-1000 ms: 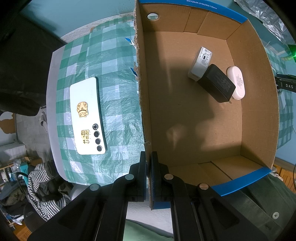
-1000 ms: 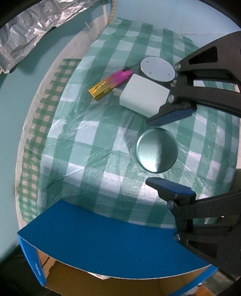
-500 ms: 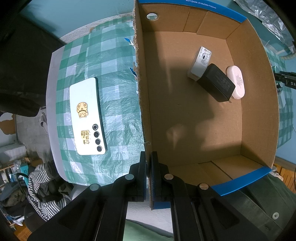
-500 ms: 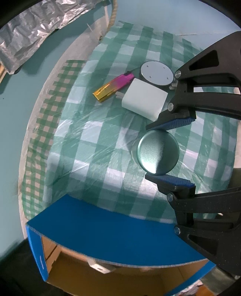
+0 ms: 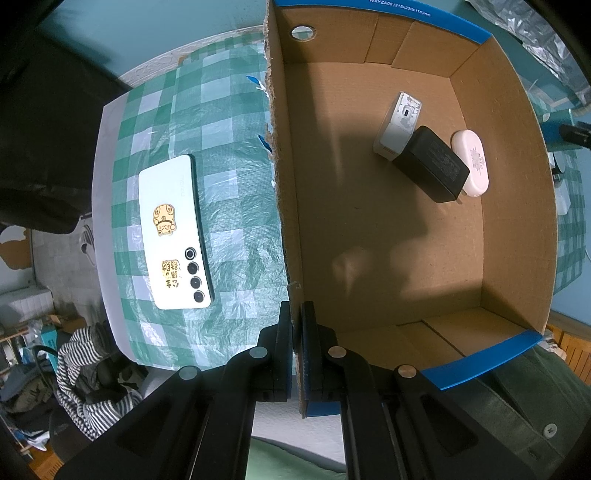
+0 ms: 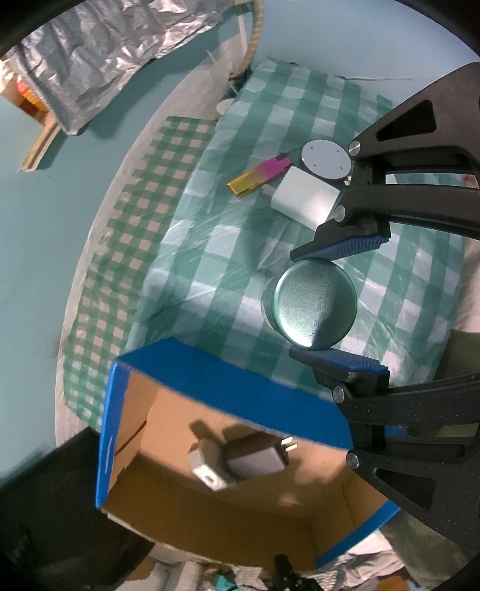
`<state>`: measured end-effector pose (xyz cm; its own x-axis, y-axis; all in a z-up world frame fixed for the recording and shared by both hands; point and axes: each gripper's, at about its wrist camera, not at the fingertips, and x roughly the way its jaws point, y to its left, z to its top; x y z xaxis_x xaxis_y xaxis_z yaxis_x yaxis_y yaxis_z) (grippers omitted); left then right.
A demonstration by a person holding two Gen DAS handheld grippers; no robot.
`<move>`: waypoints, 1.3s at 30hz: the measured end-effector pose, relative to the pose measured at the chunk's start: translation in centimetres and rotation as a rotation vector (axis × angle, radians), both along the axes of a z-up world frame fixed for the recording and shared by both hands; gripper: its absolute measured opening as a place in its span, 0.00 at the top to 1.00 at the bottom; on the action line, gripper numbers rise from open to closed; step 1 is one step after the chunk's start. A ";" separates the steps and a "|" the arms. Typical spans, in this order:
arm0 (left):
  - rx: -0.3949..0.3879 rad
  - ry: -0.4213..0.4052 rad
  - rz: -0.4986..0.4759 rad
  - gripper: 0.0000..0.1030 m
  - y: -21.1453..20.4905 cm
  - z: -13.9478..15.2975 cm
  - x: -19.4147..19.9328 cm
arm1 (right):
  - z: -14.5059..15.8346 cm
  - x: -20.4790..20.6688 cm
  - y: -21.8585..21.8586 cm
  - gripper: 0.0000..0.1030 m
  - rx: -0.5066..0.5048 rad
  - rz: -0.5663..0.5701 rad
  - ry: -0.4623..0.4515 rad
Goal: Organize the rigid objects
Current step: 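Carry the mint-green tin with the right gripper into the box and release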
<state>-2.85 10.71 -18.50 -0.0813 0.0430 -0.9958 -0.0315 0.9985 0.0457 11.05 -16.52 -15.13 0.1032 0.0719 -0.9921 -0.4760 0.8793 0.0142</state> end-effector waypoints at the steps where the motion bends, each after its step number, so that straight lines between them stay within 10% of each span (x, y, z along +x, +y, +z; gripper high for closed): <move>1: 0.000 0.000 0.000 0.96 0.0 0.0 0.0 | 0.4 0.0 0.2 0.57 0.001 0.007 -0.004; 17: 0.001 0.000 0.001 0.96 0.0 0.0 0.1 | 3.9 0.0 5.8 0.57 0.058 0.101 -0.053; 39: 0.000 0.001 0.002 0.96 0.0 0.0 0.2 | 1.2 -0.3 11.5 0.57 0.039 0.201 -0.030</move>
